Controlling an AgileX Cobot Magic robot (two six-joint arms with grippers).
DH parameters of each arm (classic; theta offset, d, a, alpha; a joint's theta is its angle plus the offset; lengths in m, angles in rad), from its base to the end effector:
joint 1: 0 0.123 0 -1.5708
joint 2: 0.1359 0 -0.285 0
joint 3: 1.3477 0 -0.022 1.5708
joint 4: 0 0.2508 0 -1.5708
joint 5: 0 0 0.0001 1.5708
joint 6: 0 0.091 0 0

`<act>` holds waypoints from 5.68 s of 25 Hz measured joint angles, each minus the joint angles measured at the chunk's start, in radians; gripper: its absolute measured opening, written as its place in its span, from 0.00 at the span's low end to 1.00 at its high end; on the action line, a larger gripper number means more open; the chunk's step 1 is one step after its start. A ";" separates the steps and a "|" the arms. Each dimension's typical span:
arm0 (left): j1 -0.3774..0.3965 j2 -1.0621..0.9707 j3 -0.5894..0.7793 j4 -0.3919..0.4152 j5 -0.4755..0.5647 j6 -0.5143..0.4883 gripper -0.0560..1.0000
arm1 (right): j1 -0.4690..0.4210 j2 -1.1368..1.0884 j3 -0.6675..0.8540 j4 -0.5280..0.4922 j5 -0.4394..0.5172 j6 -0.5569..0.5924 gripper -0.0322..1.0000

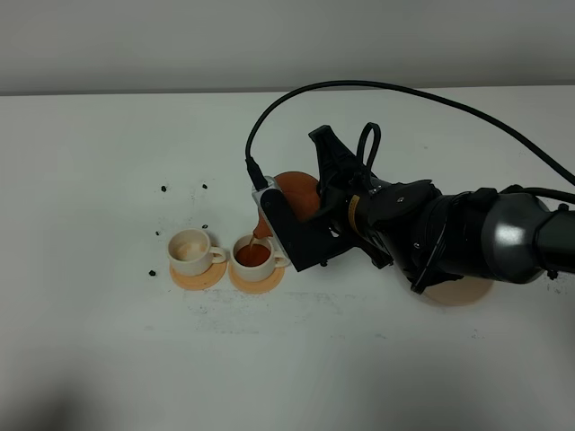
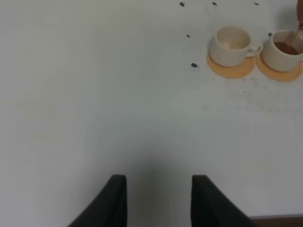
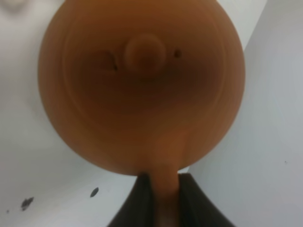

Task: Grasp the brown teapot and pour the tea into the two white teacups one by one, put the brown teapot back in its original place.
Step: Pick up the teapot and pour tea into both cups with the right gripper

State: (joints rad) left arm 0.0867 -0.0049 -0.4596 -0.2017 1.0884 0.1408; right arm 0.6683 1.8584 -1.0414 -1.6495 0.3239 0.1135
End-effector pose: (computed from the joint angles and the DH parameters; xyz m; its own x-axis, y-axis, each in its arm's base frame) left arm -0.0018 -0.0164 0.2652 -0.4985 0.0023 -0.8669 0.0906 0.9947 -0.0494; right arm 0.3197 0.2155 0.1762 0.3821 -0.9061 0.1819 -0.5196 -0.3734 -0.7685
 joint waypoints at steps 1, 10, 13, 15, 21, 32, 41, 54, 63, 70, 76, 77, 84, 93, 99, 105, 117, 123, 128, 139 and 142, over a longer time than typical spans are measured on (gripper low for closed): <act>0.000 0.000 0.000 0.000 0.000 0.000 0.35 | 0.000 0.000 0.000 -0.005 0.000 0.000 0.11; 0.000 0.000 0.000 0.000 0.000 0.000 0.35 | 0.000 0.000 0.000 -0.034 0.000 -0.002 0.11; 0.000 0.000 0.000 0.000 0.000 0.000 0.35 | 0.000 0.000 0.000 -0.045 0.001 -0.002 0.11; 0.000 0.000 0.000 0.000 0.000 0.000 0.35 | 0.000 0.000 0.000 -0.050 0.003 -0.002 0.11; 0.000 0.000 0.000 0.000 0.000 0.000 0.35 | 0.000 0.000 0.000 -0.066 0.003 -0.002 0.11; 0.000 0.000 0.000 0.000 0.000 0.000 0.35 | 0.000 0.000 0.000 -0.077 0.003 -0.003 0.11; 0.000 0.000 0.000 0.000 0.000 0.000 0.35 | 0.000 0.000 0.000 -0.087 0.015 -0.002 0.11; 0.000 0.000 0.000 0.000 0.000 0.000 0.35 | 0.000 0.000 0.000 -0.060 -0.007 0.005 0.11; 0.000 0.000 0.000 0.000 0.000 0.000 0.35 | 0.000 0.000 0.000 0.020 -0.033 0.020 0.11; 0.000 0.000 0.000 0.000 0.000 0.000 0.35 | 0.000 -0.036 -0.022 0.112 -0.031 0.022 0.11; 0.000 0.000 0.000 0.000 0.000 0.000 0.35 | -0.036 -0.074 -0.057 0.442 -0.034 0.022 0.11; 0.000 0.000 0.000 0.000 0.000 0.000 0.35 | -0.044 -0.075 -0.061 0.514 -0.029 0.021 0.11; 0.000 0.000 0.000 0.000 0.000 0.000 0.35 | -0.064 -0.125 -0.061 0.981 0.059 0.020 0.11; 0.000 0.000 0.000 0.000 0.000 0.000 0.35 | -0.064 -0.203 0.067 1.388 0.018 0.007 0.11; 0.000 0.000 0.000 0.000 0.000 0.000 0.35 | -0.098 -0.216 0.179 1.581 -0.104 0.007 0.11; 0.000 0.000 0.000 0.000 0.000 0.000 0.35 | -0.142 -0.191 0.232 1.640 -0.152 0.007 0.11; 0.000 0.000 0.000 0.000 0.000 0.000 0.35 | -0.146 -0.068 0.232 1.650 -0.209 0.006 0.11; 0.000 0.000 0.000 0.000 0.000 0.000 0.35 | -0.146 -0.038 0.230 1.639 -0.233 0.006 0.11; 0.000 0.000 0.000 0.000 0.000 0.000 0.35 | -0.146 -0.056 0.215 1.581 -0.201 0.007 0.11; 0.000 0.000 0.000 0.000 0.000 0.000 0.35 | -0.139 -0.083 0.006 1.360 -0.062 0.006 0.11; 0.000 0.000 0.000 0.000 0.000 0.000 0.35 | -0.130 -0.061 -0.066 1.311 -0.051 0.004 0.11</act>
State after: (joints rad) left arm 0.0867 -0.0049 -0.4596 -0.2017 1.0884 0.1408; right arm 0.5379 1.7974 -1.1071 -0.3385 0.2730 0.1174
